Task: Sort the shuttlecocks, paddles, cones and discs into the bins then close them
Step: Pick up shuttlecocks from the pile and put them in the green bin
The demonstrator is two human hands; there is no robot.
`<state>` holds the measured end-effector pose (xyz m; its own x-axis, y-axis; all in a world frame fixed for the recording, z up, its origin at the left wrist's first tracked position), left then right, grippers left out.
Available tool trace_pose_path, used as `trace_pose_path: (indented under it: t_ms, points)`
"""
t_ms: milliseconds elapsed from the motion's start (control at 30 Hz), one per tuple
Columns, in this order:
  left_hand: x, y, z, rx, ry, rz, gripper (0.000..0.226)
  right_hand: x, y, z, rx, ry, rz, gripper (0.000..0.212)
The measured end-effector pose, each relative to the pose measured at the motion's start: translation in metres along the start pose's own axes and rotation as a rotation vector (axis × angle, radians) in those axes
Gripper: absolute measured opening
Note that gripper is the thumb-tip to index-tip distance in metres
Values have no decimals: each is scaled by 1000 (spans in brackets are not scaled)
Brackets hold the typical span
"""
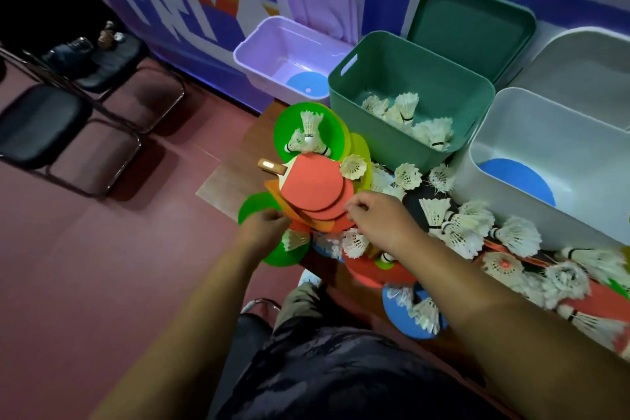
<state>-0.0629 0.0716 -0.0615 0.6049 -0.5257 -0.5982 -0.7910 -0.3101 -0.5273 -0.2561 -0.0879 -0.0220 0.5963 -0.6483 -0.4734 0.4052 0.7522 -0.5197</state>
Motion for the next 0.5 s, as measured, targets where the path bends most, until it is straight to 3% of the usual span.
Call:
trace_pose_path:
  t_ms: [100, 233, 500]
  points:
    - [-13, 25, 15, 69, -2, 101, 5, -14, 2, -11, -121, -72, -22, 22]
    - [-1, 46, 37, 136, 68, 69, 31, -26, 6, -34, -311, -102, -18, 24]
    - [-19, 52, 24, 150, 100, 54, 53, -37, 26, -65, -504, -105, 93, 44]
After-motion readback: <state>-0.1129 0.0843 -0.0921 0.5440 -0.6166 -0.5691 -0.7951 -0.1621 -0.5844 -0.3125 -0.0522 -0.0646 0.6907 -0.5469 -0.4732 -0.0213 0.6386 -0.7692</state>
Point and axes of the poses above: each hand's wrist, its own x-axis towards the middle knuckle, its own y-axis out of the palm, z = x × y, the point moved 4 cm from there along x, towards the middle knuckle, and after that the axes turned 1 degree about y, right-handed, at the moved point
